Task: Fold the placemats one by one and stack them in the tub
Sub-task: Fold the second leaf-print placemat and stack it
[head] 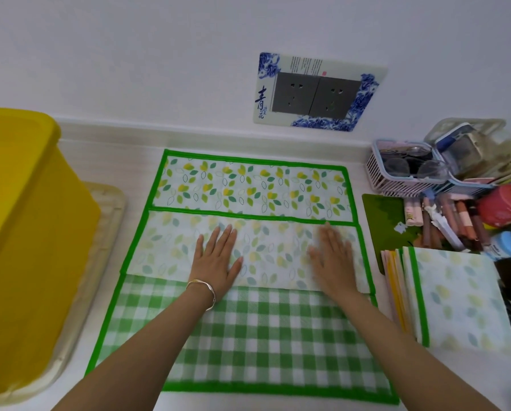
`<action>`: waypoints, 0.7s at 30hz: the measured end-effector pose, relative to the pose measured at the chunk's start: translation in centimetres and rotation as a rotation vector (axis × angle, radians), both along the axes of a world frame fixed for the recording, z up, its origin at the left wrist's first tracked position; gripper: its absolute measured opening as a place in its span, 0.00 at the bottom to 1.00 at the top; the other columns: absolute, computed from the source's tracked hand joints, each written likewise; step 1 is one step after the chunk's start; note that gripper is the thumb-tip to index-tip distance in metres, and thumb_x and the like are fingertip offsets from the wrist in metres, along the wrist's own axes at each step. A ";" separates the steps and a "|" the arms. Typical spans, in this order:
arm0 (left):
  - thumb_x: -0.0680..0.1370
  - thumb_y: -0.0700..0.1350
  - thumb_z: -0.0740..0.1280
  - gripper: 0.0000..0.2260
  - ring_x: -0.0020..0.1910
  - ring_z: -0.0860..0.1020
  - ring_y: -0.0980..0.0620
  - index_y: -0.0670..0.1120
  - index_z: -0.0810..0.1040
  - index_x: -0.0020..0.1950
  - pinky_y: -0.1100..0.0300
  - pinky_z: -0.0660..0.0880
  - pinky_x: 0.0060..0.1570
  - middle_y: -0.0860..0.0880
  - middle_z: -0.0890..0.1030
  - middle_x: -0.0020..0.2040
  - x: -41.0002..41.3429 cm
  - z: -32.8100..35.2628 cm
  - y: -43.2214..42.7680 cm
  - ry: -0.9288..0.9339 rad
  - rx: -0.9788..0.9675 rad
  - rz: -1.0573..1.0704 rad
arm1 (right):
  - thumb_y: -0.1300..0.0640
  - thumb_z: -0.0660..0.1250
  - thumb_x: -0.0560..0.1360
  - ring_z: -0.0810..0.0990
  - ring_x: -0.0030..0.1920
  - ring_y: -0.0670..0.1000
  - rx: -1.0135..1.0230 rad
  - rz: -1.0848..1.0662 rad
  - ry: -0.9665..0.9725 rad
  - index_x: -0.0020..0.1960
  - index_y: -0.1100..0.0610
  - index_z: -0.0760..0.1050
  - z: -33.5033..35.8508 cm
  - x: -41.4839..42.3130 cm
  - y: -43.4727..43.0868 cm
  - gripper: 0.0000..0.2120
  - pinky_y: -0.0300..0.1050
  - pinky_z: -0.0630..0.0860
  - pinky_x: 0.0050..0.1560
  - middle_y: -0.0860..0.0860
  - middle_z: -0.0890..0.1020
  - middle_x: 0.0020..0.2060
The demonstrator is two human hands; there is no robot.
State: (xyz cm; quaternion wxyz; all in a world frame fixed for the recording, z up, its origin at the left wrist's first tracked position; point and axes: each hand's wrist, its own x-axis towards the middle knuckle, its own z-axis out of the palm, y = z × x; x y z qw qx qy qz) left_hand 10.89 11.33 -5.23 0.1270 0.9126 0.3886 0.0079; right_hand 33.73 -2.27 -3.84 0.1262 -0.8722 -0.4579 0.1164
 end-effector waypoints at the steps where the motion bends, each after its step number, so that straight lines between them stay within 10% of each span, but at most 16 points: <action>1: 0.64 0.67 0.18 0.40 0.73 0.34 0.54 0.51 0.35 0.73 0.51 0.31 0.70 0.55 0.38 0.75 0.1 0.1 0.0 0.004 -0.008 0.002 | 0.39 0.38 0.76 0.39 0.75 0.46 0.022 0.043 0.007 0.77 0.51 0.45 0.2 -1.4 1.1 0.33 0.45 0.33 0.72 0.47 0.45 0.76; 5: 0.62 0.66 0.16 0.42 0.72 0.34 0.54 0.49 0.34 0.73 0.50 0.32 0.70 0.55 0.35 0.73 0.4 0.2 -0.1 0.031 -0.030 0.015 | 0.40 0.34 0.74 0.39 0.75 0.47 0.072 0.150 0.031 0.77 0.50 0.47 0.1 -6.7 5.8 0.34 0.46 0.33 0.73 0.46 0.43 0.76; 11: 0.80 0.59 0.37 0.30 0.72 0.61 0.47 0.44 0.59 0.74 0.47 0.47 0.69 0.48 0.64 0.73 0.2 -0.2 -0.4 0.069 -0.022 0.060 | 0.42 0.37 0.76 0.47 0.76 0.49 0.074 0.122 -0.035 0.77 0.52 0.52 -1.6 -9.0 7.2 0.32 0.49 0.39 0.74 0.49 0.50 0.76; 21: 0.74 0.64 0.28 0.30 0.75 0.43 0.53 0.59 0.45 0.75 0.46 0.35 0.70 0.55 0.45 0.76 -4.3 -0.6 1.9 0.042 0.058 0.124 | 0.41 0.36 0.75 0.43 0.76 0.48 0.036 0.126 -0.070 0.77 0.49 0.48 -1.5 -8.9 7.0 0.31 0.48 0.38 0.75 0.48 0.47 0.77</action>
